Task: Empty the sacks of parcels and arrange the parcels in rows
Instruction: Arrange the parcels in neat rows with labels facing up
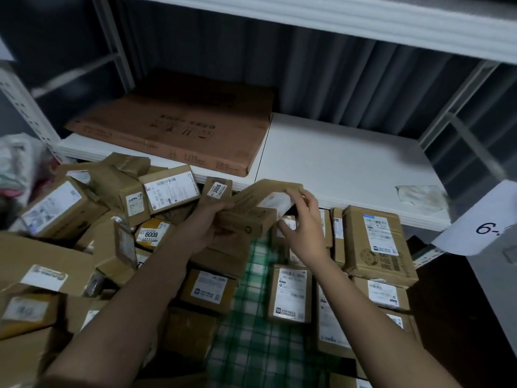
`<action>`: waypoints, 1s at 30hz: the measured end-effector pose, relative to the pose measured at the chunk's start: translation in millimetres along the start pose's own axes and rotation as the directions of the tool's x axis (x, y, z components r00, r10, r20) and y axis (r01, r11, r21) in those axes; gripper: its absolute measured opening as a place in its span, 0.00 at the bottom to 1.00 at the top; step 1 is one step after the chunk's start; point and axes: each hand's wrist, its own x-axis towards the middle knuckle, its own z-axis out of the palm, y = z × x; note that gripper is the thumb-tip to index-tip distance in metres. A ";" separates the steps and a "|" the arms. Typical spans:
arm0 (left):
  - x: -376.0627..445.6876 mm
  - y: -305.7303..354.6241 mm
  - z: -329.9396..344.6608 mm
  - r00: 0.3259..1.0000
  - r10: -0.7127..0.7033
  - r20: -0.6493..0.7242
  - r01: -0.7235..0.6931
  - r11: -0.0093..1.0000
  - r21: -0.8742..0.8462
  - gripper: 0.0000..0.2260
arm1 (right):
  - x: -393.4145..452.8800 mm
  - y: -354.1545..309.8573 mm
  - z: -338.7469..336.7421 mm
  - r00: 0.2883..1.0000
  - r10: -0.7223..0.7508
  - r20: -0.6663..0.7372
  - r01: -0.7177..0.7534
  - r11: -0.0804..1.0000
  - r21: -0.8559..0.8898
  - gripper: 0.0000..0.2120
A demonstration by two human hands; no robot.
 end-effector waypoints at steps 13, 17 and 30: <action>-15.8 -9.2 -3.7 0.979 0.198 -0.053 -0.179 0.952 0.248 0.21 | -6.1 -37.7 -36.9 0.879 0.288 0.381 -0.429 0.825 0.367 0.10; -21.8 -16.8 0.0 0.971 0.239 -0.013 -0.228 0.940 0.256 0.15 | -13.8 -39.3 -38.7 0.857 0.268 0.441 -0.455 0.795 0.401 0.12; -39.6 -48.4 7.8 0.972 0.234 -0.021 -0.211 0.908 0.361 0.14 | -36.7 -26.4 -39.7 0.840 0.265 0.473 -0.487 0.753 0.443 0.14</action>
